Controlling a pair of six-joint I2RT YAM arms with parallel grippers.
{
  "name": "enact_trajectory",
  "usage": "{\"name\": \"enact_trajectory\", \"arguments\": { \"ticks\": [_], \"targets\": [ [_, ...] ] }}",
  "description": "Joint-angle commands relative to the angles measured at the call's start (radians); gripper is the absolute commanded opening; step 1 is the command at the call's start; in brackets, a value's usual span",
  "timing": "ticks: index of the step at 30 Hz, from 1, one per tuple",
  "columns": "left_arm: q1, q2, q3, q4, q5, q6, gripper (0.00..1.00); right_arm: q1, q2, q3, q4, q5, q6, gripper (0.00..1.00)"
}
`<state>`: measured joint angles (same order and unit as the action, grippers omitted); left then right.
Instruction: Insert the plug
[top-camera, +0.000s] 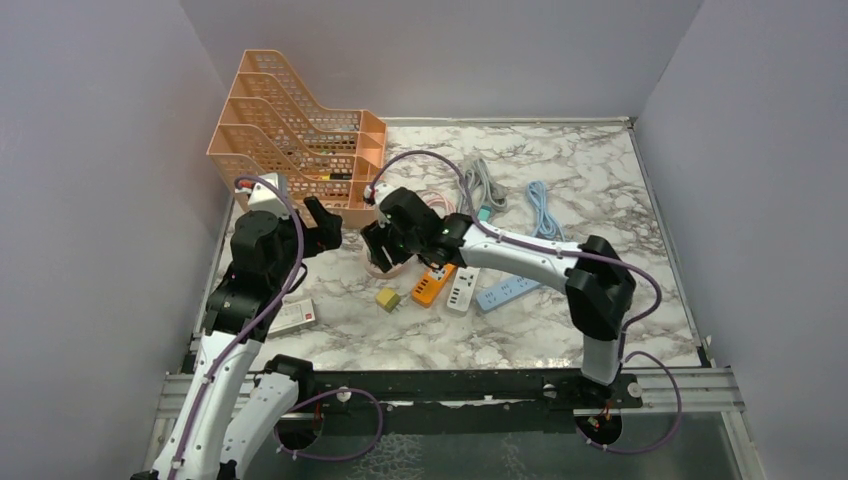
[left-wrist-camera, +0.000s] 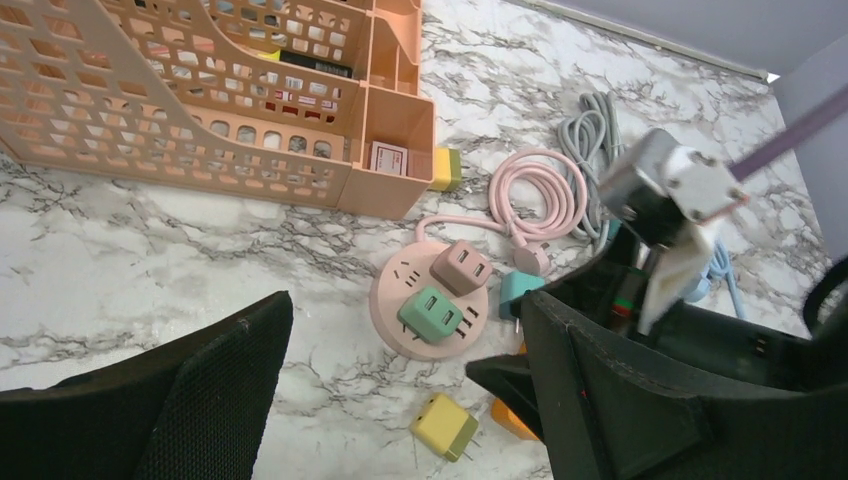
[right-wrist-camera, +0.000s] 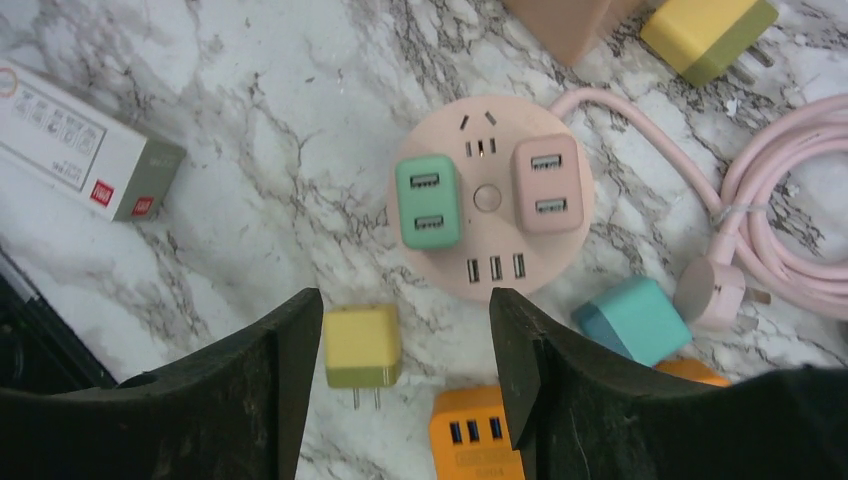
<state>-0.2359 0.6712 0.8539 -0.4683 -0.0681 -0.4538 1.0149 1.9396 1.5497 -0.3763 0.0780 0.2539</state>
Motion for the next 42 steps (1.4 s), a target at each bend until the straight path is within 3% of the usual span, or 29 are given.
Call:
{"name": "enact_trajectory", "arguments": {
  "ticks": [1,7,10,23,42],
  "targets": [
    [0.000,0.003,0.052,-0.080,0.010,-0.055,0.87,0.007,-0.134,-0.149,-0.037,-0.068,0.002,0.63],
    [0.000,0.005,0.082,-0.152,0.058,-0.131,0.87,0.007,-0.253,-0.381,0.032,-0.150,0.010,0.62],
    [0.000,-0.007,0.081,-0.170,0.086,-0.175,0.87,0.018,-0.238,-0.415,0.049,-0.177,0.014,0.62],
    [0.000,-0.042,0.073,-0.186,0.088,-0.214,0.87,0.119,-0.049,-0.272,0.040,-0.059,0.036,0.62],
    [0.000,-0.061,0.070,-0.204,0.021,-0.214,0.87,0.135,0.086,-0.207,0.081,0.059,0.019,0.54]
  ]
}}
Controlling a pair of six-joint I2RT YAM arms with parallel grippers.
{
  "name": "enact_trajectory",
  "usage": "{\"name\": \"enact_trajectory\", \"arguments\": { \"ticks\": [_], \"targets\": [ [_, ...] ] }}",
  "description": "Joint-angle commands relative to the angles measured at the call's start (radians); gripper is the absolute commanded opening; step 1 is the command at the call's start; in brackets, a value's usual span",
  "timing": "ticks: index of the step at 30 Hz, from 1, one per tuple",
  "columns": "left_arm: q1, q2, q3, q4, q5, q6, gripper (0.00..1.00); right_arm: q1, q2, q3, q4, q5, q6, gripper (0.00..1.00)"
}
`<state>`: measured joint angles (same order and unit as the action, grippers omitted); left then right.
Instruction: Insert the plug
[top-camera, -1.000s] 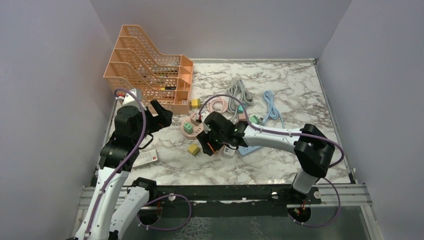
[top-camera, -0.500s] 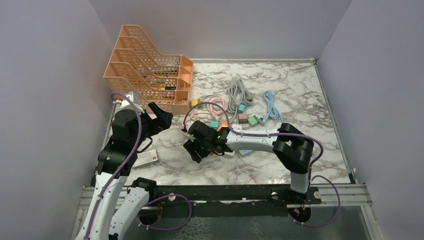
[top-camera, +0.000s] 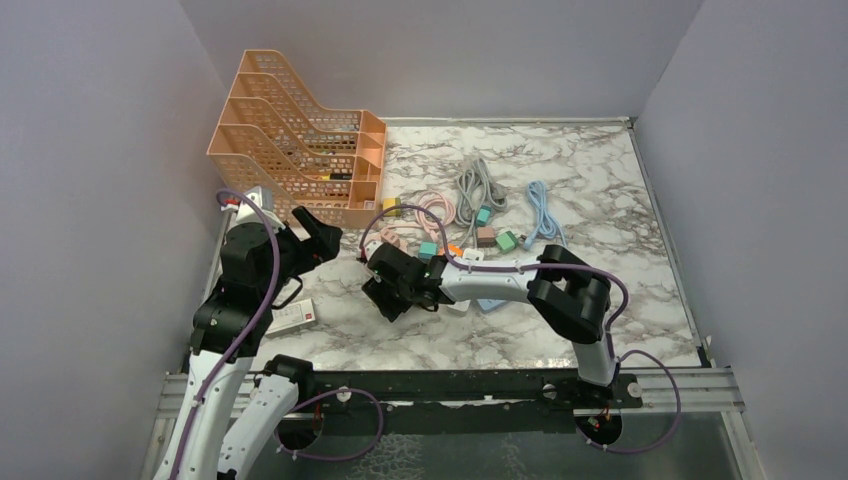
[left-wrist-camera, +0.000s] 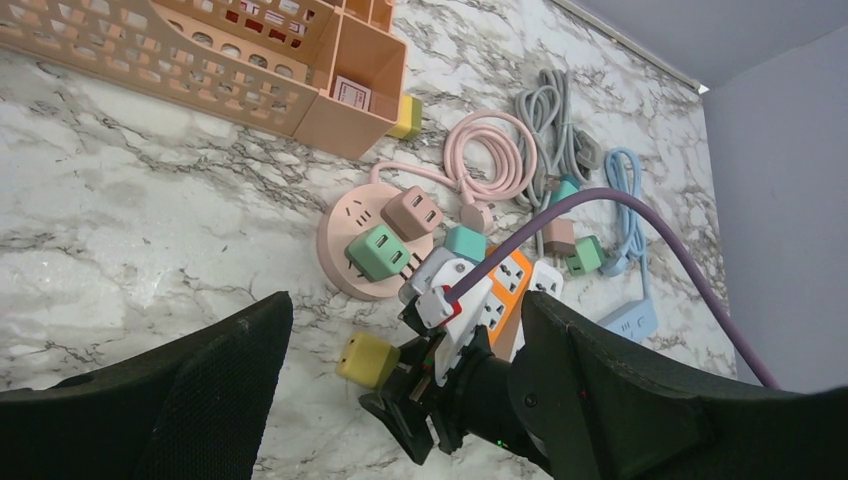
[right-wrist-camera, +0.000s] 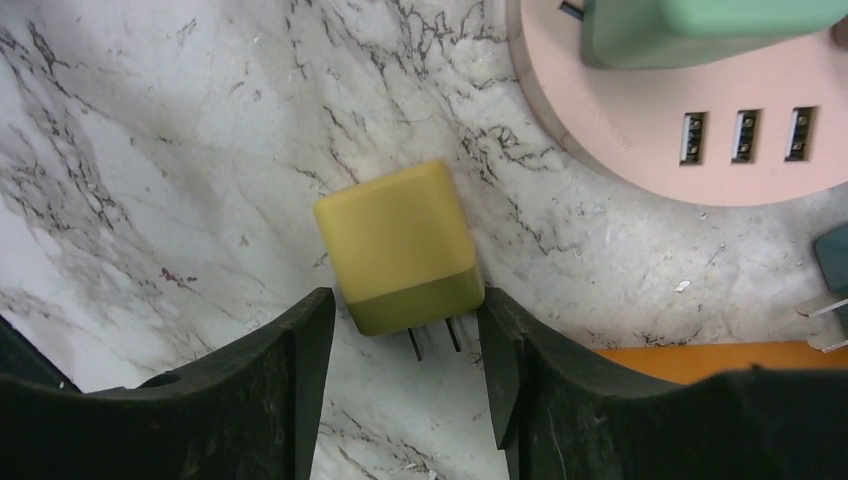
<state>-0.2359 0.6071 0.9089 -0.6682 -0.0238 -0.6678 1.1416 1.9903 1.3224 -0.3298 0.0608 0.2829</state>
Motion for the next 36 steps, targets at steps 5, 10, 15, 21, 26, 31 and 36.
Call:
{"name": "enact_trajectory", "arguments": {
  "ticks": [5,10,15,21,26,31,36],
  "targets": [
    [0.000,0.007,0.015,-0.006,-0.019,0.000,0.87,0.009,0.052,0.022,0.057,0.115,-0.036,0.62],
    [0.000,0.007,0.016,-0.010,-0.016,-0.002,0.87,0.009,0.080,0.038,0.057,0.114,-0.074,0.61],
    [0.000,0.009,0.018,-0.012,-0.012,-0.003,0.87,0.009,0.070,0.025,0.069,0.115,-0.079,0.38],
    [0.000,0.025,0.004,-0.011,0.043,0.014,0.87,0.009,-0.043,-0.055,0.180,0.094,-0.065,0.26],
    [-0.001,0.040,-0.024,-0.011,0.113,0.010,0.87,0.009,-0.232,-0.218,0.387,0.073,-0.054,0.25],
    [-0.001,0.104,-0.053,0.024,0.322,0.032,0.87,0.008,-0.453,-0.406,0.569,0.079,-0.072,0.24],
    [-0.002,0.165,-0.097,0.127,0.543,0.062,0.87,0.009,-0.624,-0.583,0.706,0.065,-0.120,0.24]
  ]
}}
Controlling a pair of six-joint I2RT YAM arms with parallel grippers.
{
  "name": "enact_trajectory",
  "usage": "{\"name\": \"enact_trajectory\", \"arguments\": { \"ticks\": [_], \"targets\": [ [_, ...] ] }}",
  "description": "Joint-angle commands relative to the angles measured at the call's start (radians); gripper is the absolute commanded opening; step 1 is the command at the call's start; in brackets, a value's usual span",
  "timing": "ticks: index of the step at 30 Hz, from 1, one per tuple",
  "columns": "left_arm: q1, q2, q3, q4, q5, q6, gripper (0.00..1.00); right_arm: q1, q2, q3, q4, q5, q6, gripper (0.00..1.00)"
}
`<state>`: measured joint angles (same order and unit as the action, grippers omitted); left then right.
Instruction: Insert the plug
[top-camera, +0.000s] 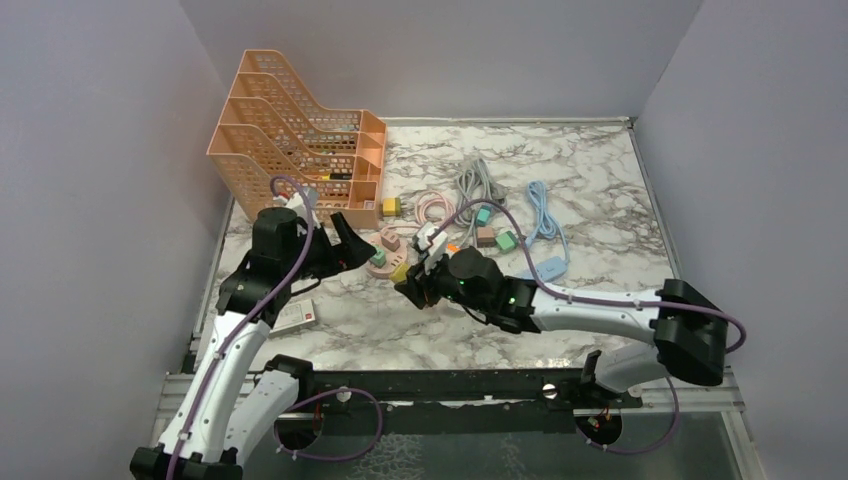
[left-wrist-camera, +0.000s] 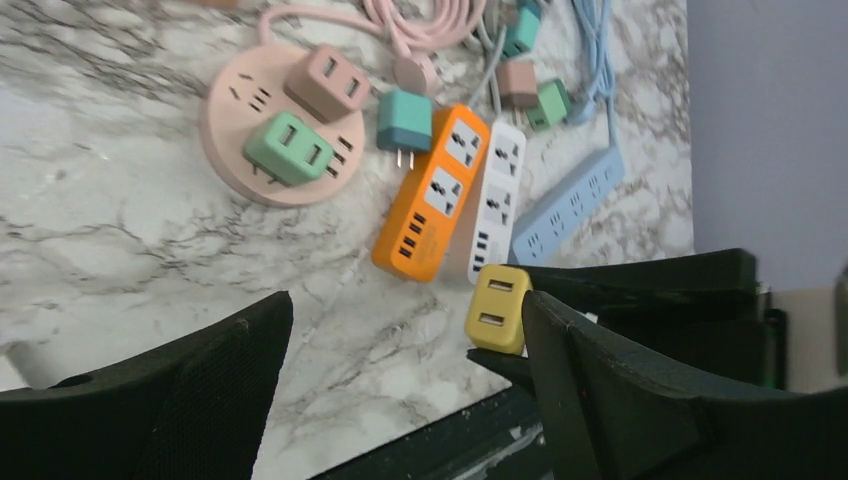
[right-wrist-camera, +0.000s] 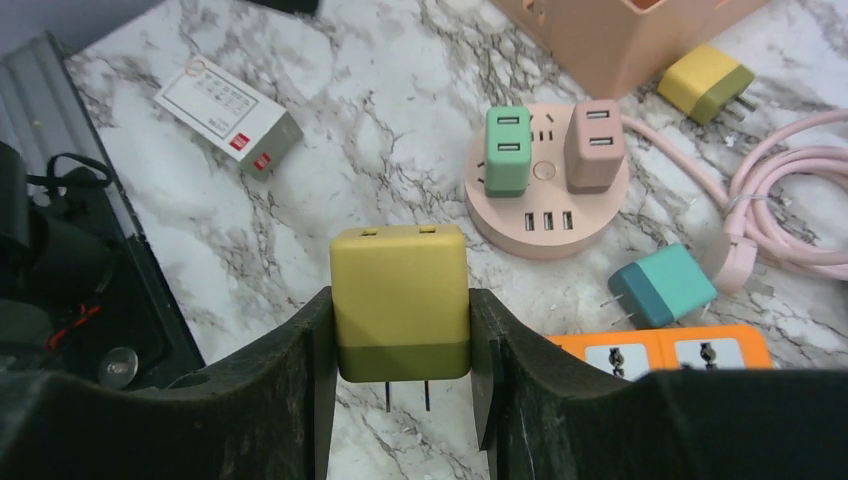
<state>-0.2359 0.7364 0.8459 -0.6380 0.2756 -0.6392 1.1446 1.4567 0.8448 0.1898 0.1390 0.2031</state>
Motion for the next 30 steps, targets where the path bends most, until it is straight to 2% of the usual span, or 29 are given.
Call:
{"name": "enact_trajectory", "arguments": {
  "ticks": [1,7,13,23,27,30],
  "targets": [
    [-0.002,0.042,-0.042,0.126,0.275,0.030,0.87,0.005,-0.113,-0.126,0.204,-0.011,-0.047,0.24],
    [-0.019,0.094,-0.107,0.375,0.412,-0.087,0.88,0.005,-0.221,-0.201,0.223,-0.001,-0.064,0.23],
    [-0.061,0.171,-0.139,0.430,0.459,-0.149,0.89,0.005,-0.280,-0.247,0.277,0.039,-0.090,0.23],
    [-0.134,0.240,-0.171,0.538,0.568,-0.180,0.88,0.006,-0.239,-0.202,0.249,0.075,-0.119,0.22],
    [-0.134,0.262,-0.176,0.544,0.637,-0.167,0.82,0.006,-0.225,-0.187,0.227,0.046,-0.130,0.22],
    [-0.136,0.275,-0.192,0.545,0.677,-0.164,0.68,0.005,-0.219,-0.183,0.225,0.047,-0.098,0.22]
  ]
}}
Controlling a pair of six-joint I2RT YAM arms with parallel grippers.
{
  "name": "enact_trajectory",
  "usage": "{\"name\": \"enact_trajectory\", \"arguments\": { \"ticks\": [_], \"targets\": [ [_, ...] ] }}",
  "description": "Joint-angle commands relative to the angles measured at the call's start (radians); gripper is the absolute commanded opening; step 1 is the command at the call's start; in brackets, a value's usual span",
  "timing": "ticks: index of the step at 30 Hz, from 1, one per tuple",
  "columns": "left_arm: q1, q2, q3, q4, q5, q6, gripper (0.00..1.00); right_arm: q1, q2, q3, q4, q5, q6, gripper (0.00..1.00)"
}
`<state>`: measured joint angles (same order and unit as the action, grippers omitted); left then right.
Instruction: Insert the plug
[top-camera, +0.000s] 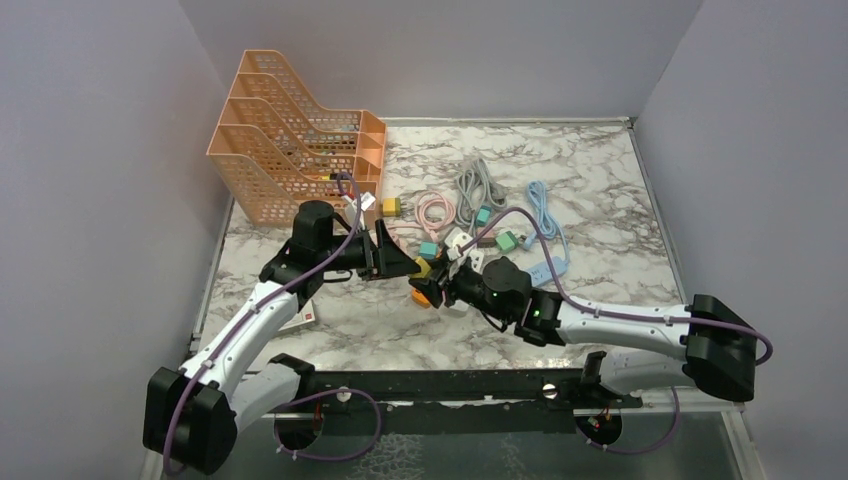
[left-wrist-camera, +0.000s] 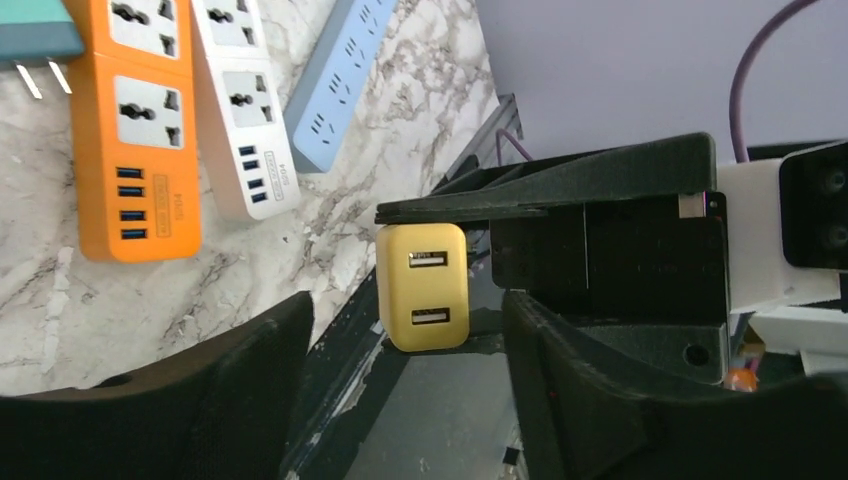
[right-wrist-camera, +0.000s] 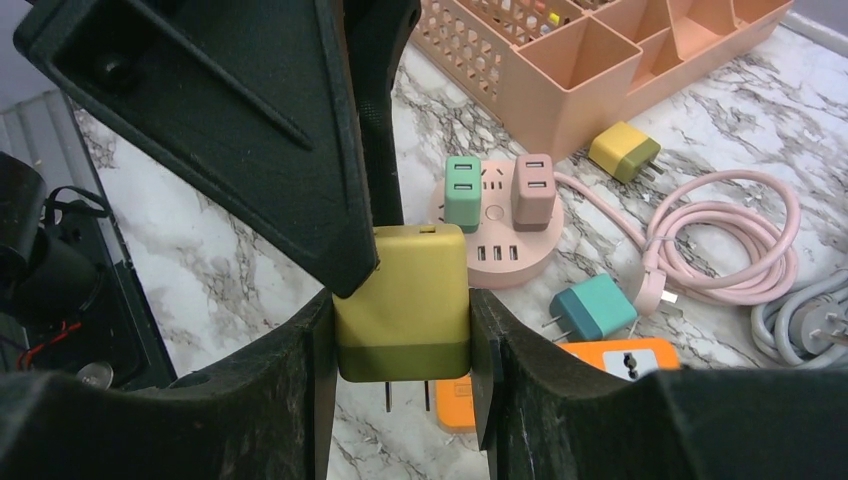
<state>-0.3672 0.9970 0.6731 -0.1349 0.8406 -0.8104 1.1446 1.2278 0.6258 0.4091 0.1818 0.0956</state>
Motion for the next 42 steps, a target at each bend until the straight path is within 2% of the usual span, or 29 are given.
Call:
{"name": "enact_trajectory", "arguments": {
  "ticks": [1,8,10,12,17,19,28,31,35,38,42],
  "targets": [
    [-0.005,0.017,-0.024,0.042,0.122,0.006,0.64,0.005,0.012,0.037,0.014,0.000,0.011,0.22],
    [-0.006,0.043,-0.027,0.043,0.168,0.012,0.37,0.006,0.063,0.070,0.006,-0.063,0.041,0.23],
    [-0.006,0.044,-0.027,0.042,0.161,0.019,0.28,0.006,0.075,0.082,-0.013,-0.071,0.062,0.25],
    [-0.004,0.042,-0.030,0.044,0.134,0.027,0.23,0.006,0.075,0.096,-0.055,-0.073,0.086,0.35],
    [-0.006,0.051,-0.023,0.051,0.011,0.083,0.18,0.005,0.042,0.118,-0.167,-0.013,0.166,0.69],
    [-0.004,0.053,-0.012,0.040,-0.058,0.121,0.17,0.006,0.028,0.125,-0.220,0.006,0.200,0.76],
    [-0.012,0.091,0.033,0.048,-0.317,0.200,0.17,-0.037,-0.007,0.137,-0.428,0.063,0.401,0.73],
    [-0.026,0.126,0.042,0.075,-0.337,0.218,0.18,-0.122,0.001,0.147,-0.480,-0.007,0.468,0.68],
    [-0.070,0.187,0.056,0.111,-0.379,0.239,0.17,-0.298,0.005,0.143,-0.513,-0.131,0.556,0.61],
    [-0.119,0.231,0.073,0.134,-0.404,0.263,0.17,-0.403,0.024,0.144,-0.546,-0.197,0.606,0.59],
    [-0.192,0.296,0.108,0.138,-0.448,0.319,0.17,-0.485,0.043,0.140,-0.563,-0.235,0.628,0.59]
  ]
}}
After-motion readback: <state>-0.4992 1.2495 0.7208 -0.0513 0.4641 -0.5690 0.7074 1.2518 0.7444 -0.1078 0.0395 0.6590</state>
